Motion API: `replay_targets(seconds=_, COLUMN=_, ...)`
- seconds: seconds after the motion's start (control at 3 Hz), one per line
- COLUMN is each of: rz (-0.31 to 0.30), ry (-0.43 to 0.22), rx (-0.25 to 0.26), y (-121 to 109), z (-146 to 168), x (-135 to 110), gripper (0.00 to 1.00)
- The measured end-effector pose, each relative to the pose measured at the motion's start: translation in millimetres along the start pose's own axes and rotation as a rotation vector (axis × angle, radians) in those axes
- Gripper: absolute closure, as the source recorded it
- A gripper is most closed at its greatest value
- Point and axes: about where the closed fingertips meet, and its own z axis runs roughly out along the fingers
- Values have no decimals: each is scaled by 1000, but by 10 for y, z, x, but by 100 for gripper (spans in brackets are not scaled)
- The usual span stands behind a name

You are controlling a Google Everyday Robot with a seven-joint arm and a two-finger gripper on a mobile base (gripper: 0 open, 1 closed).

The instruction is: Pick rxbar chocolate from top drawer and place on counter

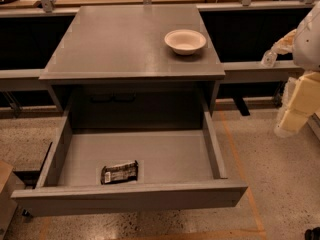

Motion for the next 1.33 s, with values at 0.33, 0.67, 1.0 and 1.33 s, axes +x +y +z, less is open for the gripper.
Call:
replay_targets(seconds=0.33, rz=0, ry=0, rx=0, y=0, z=0, x=0, gripper=0)
replay_targets(seconds=0.67, rz=-14, ry=-55, rx=8, y=-68, z=151, x=-99, gripper=0)
replay_targets(seconds=1.0, rz=4, ry=-182, rx=16, y=-230, z=430, x=-247, gripper=0)
replay_targets(seconds=1.33, rz=9, ry=-213, rx=32, y=-290, z=450, x=-322, gripper=0)
